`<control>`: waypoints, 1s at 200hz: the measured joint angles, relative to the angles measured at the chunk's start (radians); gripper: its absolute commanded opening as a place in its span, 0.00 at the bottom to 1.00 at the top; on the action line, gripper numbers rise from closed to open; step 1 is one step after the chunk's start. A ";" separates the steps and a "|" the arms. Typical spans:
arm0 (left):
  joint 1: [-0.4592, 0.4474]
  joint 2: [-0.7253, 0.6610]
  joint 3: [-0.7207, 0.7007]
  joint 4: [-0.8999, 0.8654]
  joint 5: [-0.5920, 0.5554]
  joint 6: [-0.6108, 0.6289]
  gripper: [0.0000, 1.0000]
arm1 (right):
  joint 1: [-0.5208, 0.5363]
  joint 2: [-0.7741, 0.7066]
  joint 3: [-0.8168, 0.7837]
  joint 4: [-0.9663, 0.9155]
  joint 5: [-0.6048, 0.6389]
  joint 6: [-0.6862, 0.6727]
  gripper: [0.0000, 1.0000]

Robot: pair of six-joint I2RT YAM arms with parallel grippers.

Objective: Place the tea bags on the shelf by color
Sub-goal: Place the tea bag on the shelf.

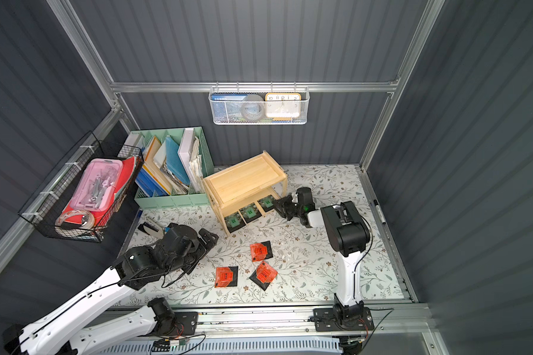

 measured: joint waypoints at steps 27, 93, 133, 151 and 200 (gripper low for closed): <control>0.000 -0.002 0.000 0.000 0.000 0.000 1.00 | 0.000 -0.017 -0.004 -0.029 0.013 -0.009 0.36; 0.000 -0.005 -0.005 0.000 0.000 0.000 1.00 | -0.001 -0.048 -0.015 -0.118 0.040 -0.043 0.42; 0.000 -0.005 -0.005 0.000 0.000 0.000 1.00 | -0.001 -0.048 -0.015 -0.152 0.044 -0.057 0.41; 0.000 -0.005 -0.005 0.000 0.000 0.000 1.00 | -0.001 -0.048 -0.015 -0.151 0.043 -0.056 0.41; 0.000 -0.005 -0.005 0.001 0.000 0.000 1.00 | -0.001 -0.048 -0.014 -0.142 0.040 -0.055 0.41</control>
